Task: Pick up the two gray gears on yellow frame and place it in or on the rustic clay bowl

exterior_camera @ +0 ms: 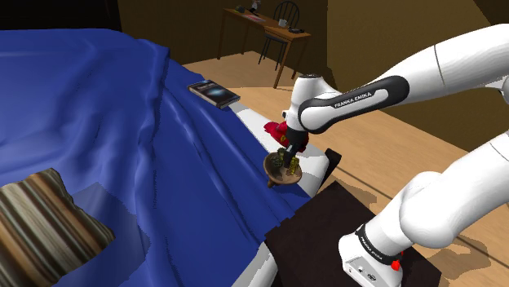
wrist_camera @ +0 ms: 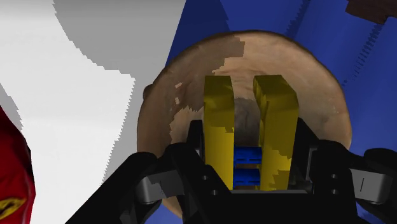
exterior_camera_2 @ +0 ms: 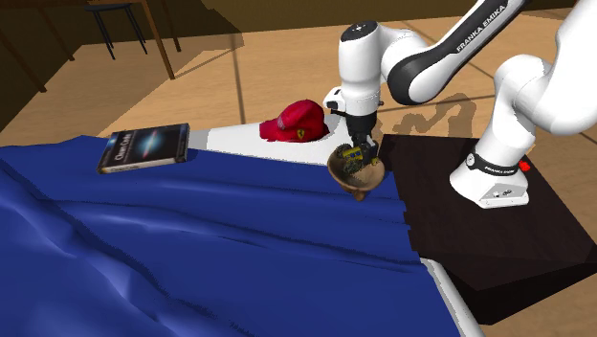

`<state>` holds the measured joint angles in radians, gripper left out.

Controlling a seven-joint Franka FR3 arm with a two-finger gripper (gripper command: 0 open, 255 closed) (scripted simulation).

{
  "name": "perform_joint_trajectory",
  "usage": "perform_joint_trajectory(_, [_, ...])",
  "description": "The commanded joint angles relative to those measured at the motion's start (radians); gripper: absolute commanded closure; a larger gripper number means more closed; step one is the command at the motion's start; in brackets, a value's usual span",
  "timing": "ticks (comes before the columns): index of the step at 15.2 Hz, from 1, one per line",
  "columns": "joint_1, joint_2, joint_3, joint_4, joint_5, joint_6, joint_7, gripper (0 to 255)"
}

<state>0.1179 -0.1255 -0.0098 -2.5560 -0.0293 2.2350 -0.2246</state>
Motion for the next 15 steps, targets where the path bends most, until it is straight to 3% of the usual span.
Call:
perform_joint_trajectory(1, [0.000, 0.001, 0.000, -0.002, 0.000, 0.003, 0.000, 255])
perform_joint_trajectory(5, [0.000, 0.001, 0.000, -0.002, 0.000, 0.003, 0.000, 255])
perform_joint_trajectory(6, [0.000, 0.001, 0.000, -0.002, 0.000, 0.003, 0.000, 0])
perform_joint_trajectory(11, [0.000, 0.001, 0.000, -0.002, 0.000, 0.003, 0.000, 0])
perform_joint_trajectory(15, [0.002, -0.064, 0.002, 0.077, 0.003, -0.140, -0.001, 0])
